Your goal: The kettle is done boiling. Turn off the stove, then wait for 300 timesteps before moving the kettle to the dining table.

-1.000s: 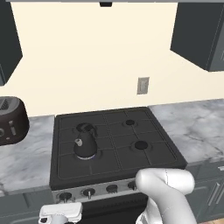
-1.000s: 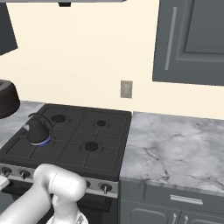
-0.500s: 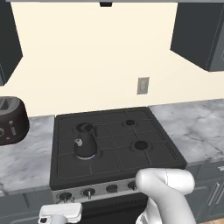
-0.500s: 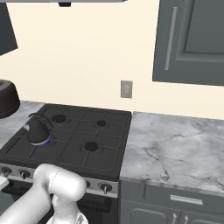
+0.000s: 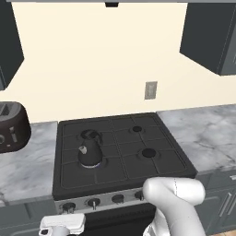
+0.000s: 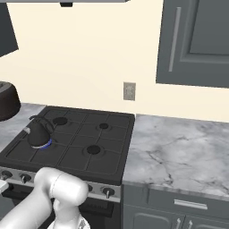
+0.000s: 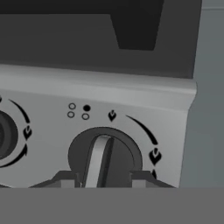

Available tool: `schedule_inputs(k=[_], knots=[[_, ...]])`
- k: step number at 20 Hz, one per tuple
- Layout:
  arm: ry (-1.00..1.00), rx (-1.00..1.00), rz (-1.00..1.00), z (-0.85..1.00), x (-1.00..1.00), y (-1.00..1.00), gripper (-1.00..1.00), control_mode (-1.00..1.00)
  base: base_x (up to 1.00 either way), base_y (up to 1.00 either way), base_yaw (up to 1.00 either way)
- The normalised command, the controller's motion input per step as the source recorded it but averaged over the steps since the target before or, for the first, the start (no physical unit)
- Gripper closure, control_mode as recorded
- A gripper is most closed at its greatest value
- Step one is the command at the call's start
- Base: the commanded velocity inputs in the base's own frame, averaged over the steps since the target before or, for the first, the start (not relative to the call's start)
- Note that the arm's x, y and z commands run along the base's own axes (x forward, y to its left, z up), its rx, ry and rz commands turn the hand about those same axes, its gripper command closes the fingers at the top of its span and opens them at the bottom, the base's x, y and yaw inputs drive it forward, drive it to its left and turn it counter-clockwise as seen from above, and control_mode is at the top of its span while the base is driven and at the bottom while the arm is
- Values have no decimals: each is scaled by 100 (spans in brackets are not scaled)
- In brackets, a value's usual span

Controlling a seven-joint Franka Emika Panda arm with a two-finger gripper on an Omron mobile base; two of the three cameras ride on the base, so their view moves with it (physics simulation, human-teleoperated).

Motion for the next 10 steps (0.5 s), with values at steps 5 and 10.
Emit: schedule_inputs(k=[5, 10], knots=[[0, 0, 0, 0, 0, -18, 100, -100, 0, 0, 0], [0, 0, 0, 0, -1, -19, 100, -100, 0, 0, 0]])
